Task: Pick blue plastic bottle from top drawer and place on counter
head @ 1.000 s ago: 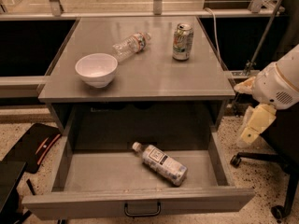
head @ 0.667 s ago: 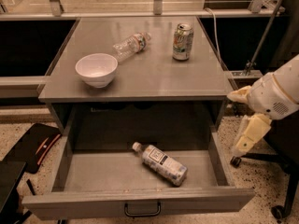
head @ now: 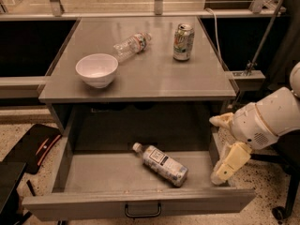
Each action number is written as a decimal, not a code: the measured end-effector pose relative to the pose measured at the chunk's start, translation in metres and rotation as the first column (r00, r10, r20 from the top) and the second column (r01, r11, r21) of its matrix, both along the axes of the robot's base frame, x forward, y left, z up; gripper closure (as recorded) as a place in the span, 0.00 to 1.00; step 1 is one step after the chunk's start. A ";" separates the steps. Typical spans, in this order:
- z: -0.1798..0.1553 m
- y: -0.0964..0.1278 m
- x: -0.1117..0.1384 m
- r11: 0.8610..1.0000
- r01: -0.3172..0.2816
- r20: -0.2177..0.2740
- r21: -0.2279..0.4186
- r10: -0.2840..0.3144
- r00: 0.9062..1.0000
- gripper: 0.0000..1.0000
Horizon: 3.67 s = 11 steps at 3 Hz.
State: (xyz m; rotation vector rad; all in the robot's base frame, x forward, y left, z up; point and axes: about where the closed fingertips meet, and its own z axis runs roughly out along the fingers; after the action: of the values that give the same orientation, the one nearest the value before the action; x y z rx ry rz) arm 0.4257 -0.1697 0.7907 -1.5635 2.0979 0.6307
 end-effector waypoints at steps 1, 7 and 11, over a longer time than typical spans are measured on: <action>0.000 0.000 0.000 1.000 0.000 0.000 0.000 0.000 1.000 0.00; -0.075 0.143 0.017 0.988 0.101 0.084 0.115 -0.111 0.990 0.00; -0.101 0.123 0.030 0.974 0.225 0.201 0.032 -0.226 0.953 0.00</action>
Offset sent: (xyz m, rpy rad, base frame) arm 0.0397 0.0519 -0.0097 0.0368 -0.2544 -0.2305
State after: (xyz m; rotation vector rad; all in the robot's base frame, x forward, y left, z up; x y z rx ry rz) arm 0.4557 -0.0467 0.6900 -1.2974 2.0737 0.3816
